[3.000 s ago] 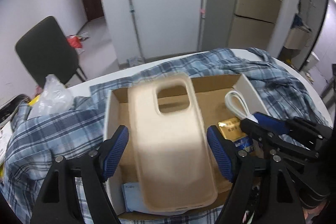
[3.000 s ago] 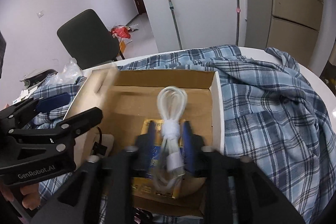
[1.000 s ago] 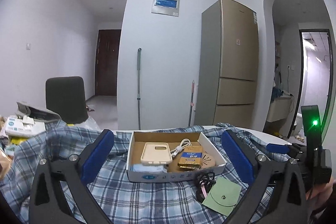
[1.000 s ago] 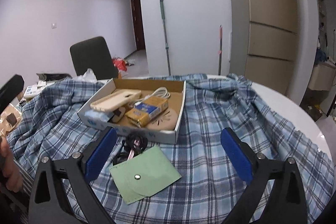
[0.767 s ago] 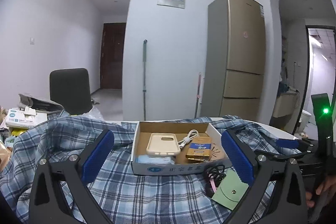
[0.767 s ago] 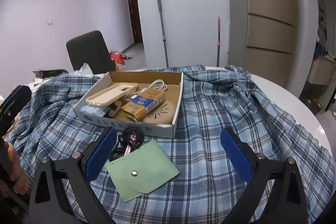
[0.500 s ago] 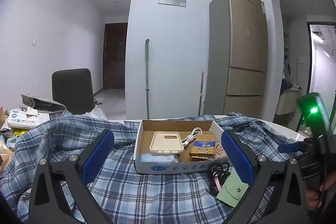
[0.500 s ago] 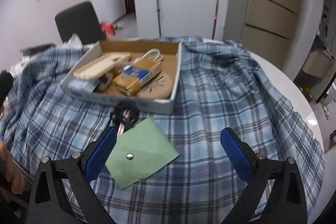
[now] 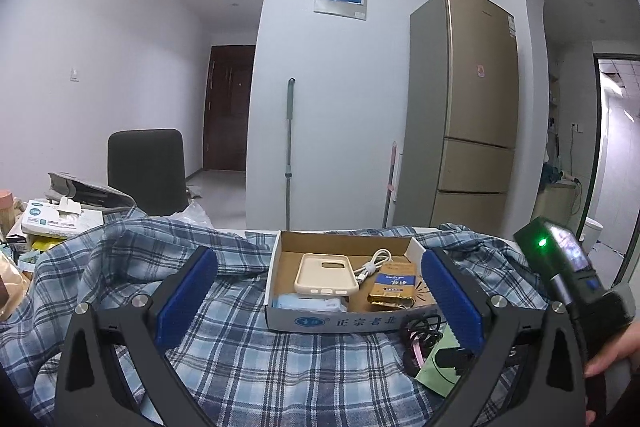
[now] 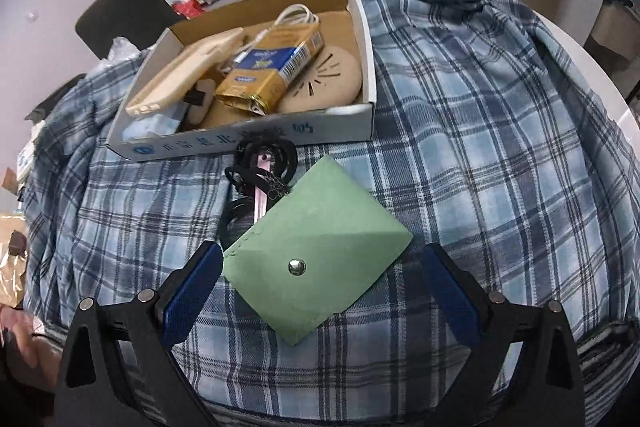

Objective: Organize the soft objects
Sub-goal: 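Grasp the green pouch with the right gripper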

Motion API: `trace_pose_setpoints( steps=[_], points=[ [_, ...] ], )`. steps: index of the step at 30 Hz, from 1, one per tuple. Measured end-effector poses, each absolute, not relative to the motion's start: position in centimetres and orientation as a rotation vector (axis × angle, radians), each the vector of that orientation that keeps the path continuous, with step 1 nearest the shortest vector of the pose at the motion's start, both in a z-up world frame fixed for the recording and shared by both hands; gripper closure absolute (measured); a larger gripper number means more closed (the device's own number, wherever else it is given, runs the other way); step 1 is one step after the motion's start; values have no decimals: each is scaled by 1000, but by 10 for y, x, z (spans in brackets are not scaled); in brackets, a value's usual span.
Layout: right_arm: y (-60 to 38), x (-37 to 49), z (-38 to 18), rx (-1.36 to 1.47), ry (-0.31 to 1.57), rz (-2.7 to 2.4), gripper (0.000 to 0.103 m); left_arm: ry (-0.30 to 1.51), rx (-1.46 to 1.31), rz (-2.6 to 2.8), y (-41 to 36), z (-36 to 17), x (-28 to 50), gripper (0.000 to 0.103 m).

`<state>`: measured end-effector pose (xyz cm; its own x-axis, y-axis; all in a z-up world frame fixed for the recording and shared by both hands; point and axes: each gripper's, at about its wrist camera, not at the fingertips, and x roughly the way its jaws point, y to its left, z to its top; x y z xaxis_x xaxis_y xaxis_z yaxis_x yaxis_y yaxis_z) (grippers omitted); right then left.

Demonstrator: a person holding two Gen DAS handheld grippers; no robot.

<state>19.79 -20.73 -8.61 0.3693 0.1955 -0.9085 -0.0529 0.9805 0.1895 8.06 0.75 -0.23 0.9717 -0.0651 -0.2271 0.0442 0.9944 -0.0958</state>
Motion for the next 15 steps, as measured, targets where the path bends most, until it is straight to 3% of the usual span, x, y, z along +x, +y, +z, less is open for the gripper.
trace_pose_setpoints(
  steps=[9,11,12,15],
  points=[
    [-196,213,-94,158,1180,105,7,233,-105,-70,10,-1,80,0],
    [-193,217,-95,153,1176,111,11,236,-100,-89,8,-1,80,0],
    [-190,219,-95,135,1171,116,18,237,-92,-95,6,-1,80,0],
    [-182,220,-96,73,1169,139,19,230,-78,-96,3,-1,79,0]
  ],
)
